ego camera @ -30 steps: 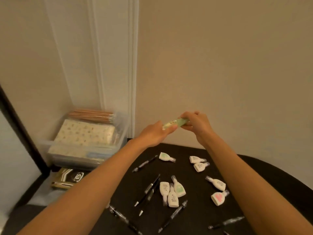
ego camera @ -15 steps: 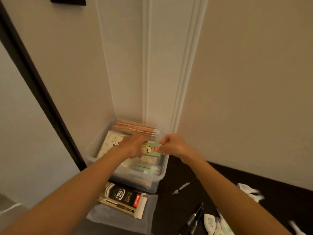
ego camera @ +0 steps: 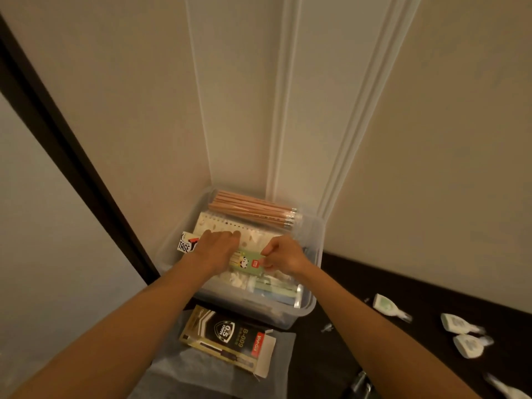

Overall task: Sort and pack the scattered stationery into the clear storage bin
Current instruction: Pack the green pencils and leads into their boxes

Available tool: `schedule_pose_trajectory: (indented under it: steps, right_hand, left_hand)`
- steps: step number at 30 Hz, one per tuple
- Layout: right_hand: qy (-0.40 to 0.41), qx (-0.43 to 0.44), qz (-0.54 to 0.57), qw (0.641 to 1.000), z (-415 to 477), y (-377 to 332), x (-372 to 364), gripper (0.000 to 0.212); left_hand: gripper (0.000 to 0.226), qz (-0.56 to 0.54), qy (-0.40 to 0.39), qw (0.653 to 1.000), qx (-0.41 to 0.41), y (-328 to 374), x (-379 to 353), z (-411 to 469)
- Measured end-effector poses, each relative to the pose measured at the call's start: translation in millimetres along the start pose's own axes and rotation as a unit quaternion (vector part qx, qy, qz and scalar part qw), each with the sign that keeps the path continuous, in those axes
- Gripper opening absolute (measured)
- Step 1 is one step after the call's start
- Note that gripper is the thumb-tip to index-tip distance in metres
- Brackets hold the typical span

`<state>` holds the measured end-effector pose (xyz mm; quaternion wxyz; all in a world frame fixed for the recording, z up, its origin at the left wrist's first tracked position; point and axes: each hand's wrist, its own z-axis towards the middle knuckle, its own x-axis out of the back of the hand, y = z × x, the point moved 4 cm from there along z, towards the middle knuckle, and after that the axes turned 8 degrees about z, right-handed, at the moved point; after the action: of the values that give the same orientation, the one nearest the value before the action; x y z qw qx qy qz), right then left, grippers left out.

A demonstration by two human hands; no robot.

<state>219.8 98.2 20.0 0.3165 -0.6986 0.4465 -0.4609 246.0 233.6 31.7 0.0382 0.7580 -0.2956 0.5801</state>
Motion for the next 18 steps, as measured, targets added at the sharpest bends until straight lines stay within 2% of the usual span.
schedule_pose_trajectory:
  steps: [4,6,9,12,14,15,18]
  right_hand:
    - [0.023,0.01,0.033,0.999,4.2,1.6,5.0,0.029]
    - [0.06,0.031,-0.003,0.998,4.2,-2.3,13.3,0.023]
    - [0.08,0.061,-0.172,0.98,-3.0,-10.2,30.0,0.009]
    - [0.05,0.079,-0.399,0.912,-11.2,-10.9,41.3,0.023]
    - [0.045,0.088,-0.473,0.876,-13.9,-4.8,44.3,0.022]
    - [0.043,0.091,-0.479,0.872,-13.8,0.7,43.7,0.021]
    - [0.041,0.086,-0.425,0.9,-15.3,16.3,43.9,0.022]
  left_hand:
    - [0.055,-0.012,0.016,1.0,0.0,1.8,0.7,3.5]
    - [0.058,-0.029,0.05,0.998,0.003,2.3,7.0,6.1]
    - [0.048,-0.068,0.095,0.993,-0.03,13.4,16.9,8.8]
    - [0.034,-0.104,0.12,0.985,-0.073,31.0,21.3,12.7]
    - [0.033,-0.128,0.127,0.978,-0.101,42.3,22.6,15.9]
    - [0.033,-0.138,0.127,0.976,-0.106,45.4,22.5,16.8]
    - [0.027,-0.162,0.125,0.975,-0.082,44.9,19.0,20.3]
